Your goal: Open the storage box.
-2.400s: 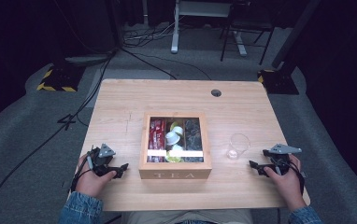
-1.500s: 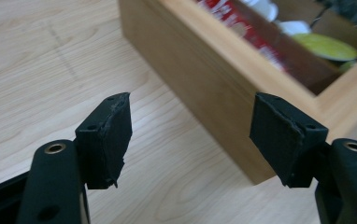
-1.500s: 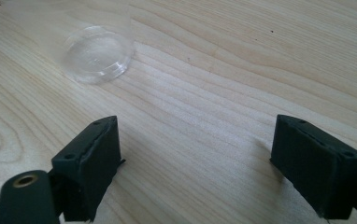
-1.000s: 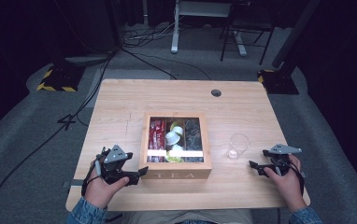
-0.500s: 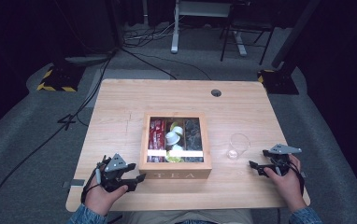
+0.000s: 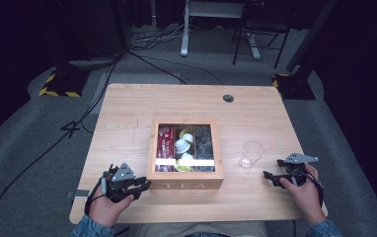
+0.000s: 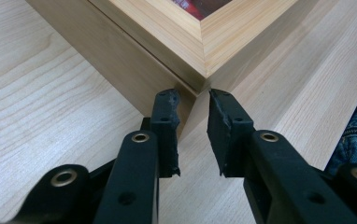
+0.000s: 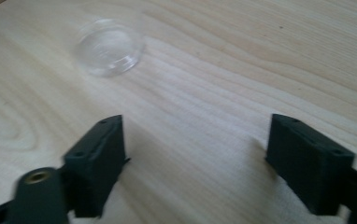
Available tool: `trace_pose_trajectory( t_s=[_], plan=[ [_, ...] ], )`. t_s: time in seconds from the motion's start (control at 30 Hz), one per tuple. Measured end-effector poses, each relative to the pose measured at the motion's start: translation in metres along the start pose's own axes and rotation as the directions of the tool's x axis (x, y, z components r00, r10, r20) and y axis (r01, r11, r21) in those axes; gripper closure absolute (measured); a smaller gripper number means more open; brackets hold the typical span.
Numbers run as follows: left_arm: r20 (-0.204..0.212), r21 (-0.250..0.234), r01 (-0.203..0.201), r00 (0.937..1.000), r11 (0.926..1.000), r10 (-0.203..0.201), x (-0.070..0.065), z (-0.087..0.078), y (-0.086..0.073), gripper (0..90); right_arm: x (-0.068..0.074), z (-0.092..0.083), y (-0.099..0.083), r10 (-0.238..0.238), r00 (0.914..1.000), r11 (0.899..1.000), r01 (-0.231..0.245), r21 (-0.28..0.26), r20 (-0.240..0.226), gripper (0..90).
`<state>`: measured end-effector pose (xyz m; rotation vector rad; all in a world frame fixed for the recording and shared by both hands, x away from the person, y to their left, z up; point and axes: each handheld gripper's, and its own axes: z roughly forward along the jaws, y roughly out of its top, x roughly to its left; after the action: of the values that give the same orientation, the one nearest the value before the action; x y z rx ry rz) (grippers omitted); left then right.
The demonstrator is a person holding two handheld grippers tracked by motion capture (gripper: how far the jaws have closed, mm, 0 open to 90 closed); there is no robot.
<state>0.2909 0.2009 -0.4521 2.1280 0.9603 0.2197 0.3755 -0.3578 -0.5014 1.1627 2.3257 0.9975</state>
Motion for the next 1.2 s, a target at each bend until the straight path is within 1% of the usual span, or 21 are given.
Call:
trace_pose_trajectory(
  t_s=[0.03,0.07,0.13,0.17,0.2,0.3,0.4,0.43,0.47,0.5,0.57,0.6,0.63,0.67,0.77,0.8,0.83,0.9,0.93,1.0,1.2],
  plan=[
    [0.000,0.004,0.000,1.0000,1.0000,0.000,0.000,-0.001,0.000,73.8,0.002,-0.003,0.002,-0.028,0.9995,0.999,0.029,0.017,-0.015,26.1],
    [0.001,0.007,-0.005,1.0000,1.0000,0.005,0.000,-0.002,0.001,75.0,0.005,-0.009,0.006,-0.049,0.9987,0.999,0.049,0.007,-0.014,23.6],
    [0.001,0.004,-0.006,1.0000,1.0000,0.006,0.000,-0.003,0.002,75.4,0.009,-0.016,0.012,-0.047,0.9988,0.999,0.047,-0.021,-0.013,23.7],
    [0.000,0.001,-0.004,1.0000,1.0000,0.004,0.000,-0.004,0.003,75.4,0.009,-0.016,0.012,-0.047,0.9988,0.999,0.047,-0.021,-0.013,23.7],
    [-0.001,-0.011,-0.007,1.0000,0.9999,0.007,0.000,-0.006,0.004,76.1,0.012,-0.022,0.017,-0.046,0.9988,0.998,0.046,-0.045,-0.015,23.9],
    [-0.003,-0.010,-0.016,0.9999,0.9998,0.016,-0.001,-0.007,0.005,78.3,0.017,-0.030,0.023,-0.044,0.9988,0.997,0.043,-0.068,-0.019,25.2],
    [-0.008,-0.005,-0.028,0.9996,0.9996,0.028,-0.001,-0.008,0.006,79.2,0.026,-0.043,0.032,-0.069,0.9974,0.992,0.066,-0.106,-0.023,27.1],
    [-0.003,-0.011,-0.027,0.9996,0.9996,0.027,-0.001,-0.008,0.006,79.2,0.026,-0.043,0.032,-0.069,0.9974,0.992,0.066,-0.106,-0.023,27.1],
    [0.000,-0.025,-0.031,0.9995,0.9992,0.031,-0.002,-0.010,0.008,82.2,0.031,-0.049,0.037,-0.081,0.9963,0.989,0.077,-0.123,-0.029,27.9],
    [0.000,-0.025,-0.031,0.9995,0.9992,0.031,-0.002,-0.010,0.008,82.3,0.031,-0.049,0.037,-0.081,0.9963,0.989,0.077,-0.123,-0.029,27.9],
    [-0.006,-0.040,-0.035,0.9994,0.9986,0.035,-0.002,-0.012,0.009,82.3,0.038,-0.055,0.044,-0.100,0.9939,0.986,0.093,-0.136,-0.047,28.4],
    [0.000,-0.049,-0.028,0.9996,0.9984,0.028,-0.001,-0.013,0.009,82.3,0.041,-0.057,0.047,-0.110,0.9921,0.986,0.102,-0.131,-0.059,28.7],
    [0.008,-0.063,-0.021,0.9997,0.9978,0.021,-0.001,-0.014,0.010,82.5,0.049,-0.058,0.052,-0.137,0.9866,0.985,0.126,-0.117,-0.089,28.7],
    [0.012,-0.072,-0.019,0.9997,0.9973,0.020,0.000,-0.015,0.010,82.5,0.049,-0.058,0.052,-0.137,0.9866,0.985,0.126,-0.117,-0.089,28.7],
    [0.009,-0.093,-0.027,0.9996,0.9953,0.028,0.000,-0.019,0.013,82.7,0.060,-0.059,0.058,-0.157,0.9787,0.982,0.140,-0.124,-0.132,28.7],
    [0.006,-0.098,-0.032,0.9994,0.9947,0.033,-0.001,-0.020,0.014,82.8,0.067,-0.059,0.062,-0.171,0.9732,0.980,0.152,-0.132,-0.153,28.6],
    [0.003,-0.107,-0.034,0.9994,0.9937,0.035,-0.001,-0.021,0.015,82.8,0.067,-0.059,0.062,-0.171,0.9732,0.980,0.152,-0.132,-0.153,28.6],
    [0.004,-0.122,-0.038,0.9992,0.9918,0.039,-0.001,-0.024,0.018,82.9,0.073,-0.060,0.068,-0.187,0.9675,0.976,0.164,-0.144,-0.170,28.3],
    [0.002,-0.131,-0.039,0.9992,0.9907,0.039,-0.001,-0.025,0.019,83.1,0.079,-0.059,0.073,-0.200,0.9614,0.972,0.171,-0.160,-0.189,27.6],
    [0.002,-0.144,-0.041,0.9991,0.9887,0.042,0.000,-0.027,0.022,83.1,0.082,-0.059,0.076,-0.204,0.9594,0.971,0.173,-0.165,-0.195,27.1],
    [-0.002,-0.172,-0.052,0.9986,0.9838,0.053,0.001,-0.030,0.028,83.4,0.103,-0.048,0.092,-0.247,0.9383,0.960,0.203,-0.193,-0.242,25.3]
  ],
)
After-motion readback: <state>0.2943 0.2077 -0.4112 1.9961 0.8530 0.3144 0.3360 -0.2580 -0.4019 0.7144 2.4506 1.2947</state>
